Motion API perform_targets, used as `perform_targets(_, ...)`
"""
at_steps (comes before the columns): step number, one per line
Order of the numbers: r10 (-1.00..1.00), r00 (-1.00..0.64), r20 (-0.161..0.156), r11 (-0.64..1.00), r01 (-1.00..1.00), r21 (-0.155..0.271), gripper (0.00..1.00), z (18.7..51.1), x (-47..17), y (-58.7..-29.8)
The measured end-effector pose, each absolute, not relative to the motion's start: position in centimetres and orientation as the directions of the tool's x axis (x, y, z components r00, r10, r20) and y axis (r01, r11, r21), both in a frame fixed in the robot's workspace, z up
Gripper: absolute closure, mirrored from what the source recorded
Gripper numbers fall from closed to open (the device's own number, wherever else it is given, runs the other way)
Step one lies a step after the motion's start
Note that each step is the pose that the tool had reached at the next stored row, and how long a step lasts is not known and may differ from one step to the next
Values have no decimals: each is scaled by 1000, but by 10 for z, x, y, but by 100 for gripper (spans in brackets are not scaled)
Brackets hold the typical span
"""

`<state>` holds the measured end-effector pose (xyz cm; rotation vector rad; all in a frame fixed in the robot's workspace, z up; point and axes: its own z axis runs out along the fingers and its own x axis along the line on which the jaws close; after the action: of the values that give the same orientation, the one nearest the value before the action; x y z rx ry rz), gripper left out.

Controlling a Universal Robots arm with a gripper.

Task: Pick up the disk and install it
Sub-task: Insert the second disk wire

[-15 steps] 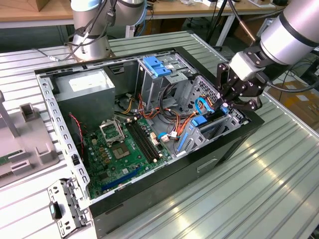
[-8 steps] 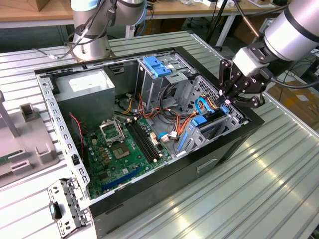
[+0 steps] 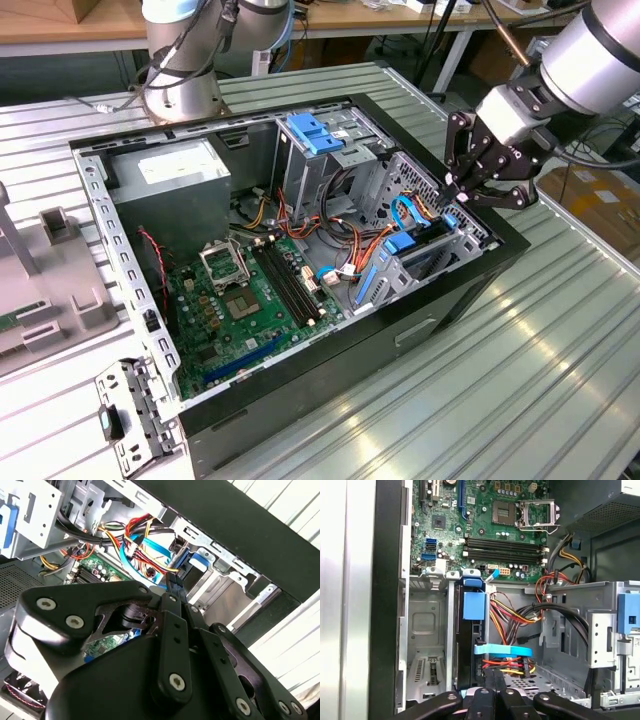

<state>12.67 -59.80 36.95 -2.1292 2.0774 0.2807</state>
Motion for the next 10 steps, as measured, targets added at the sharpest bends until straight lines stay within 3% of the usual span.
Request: perform_targets(10,-969,20,-245,-27,-999,24,89,373,136,-598)
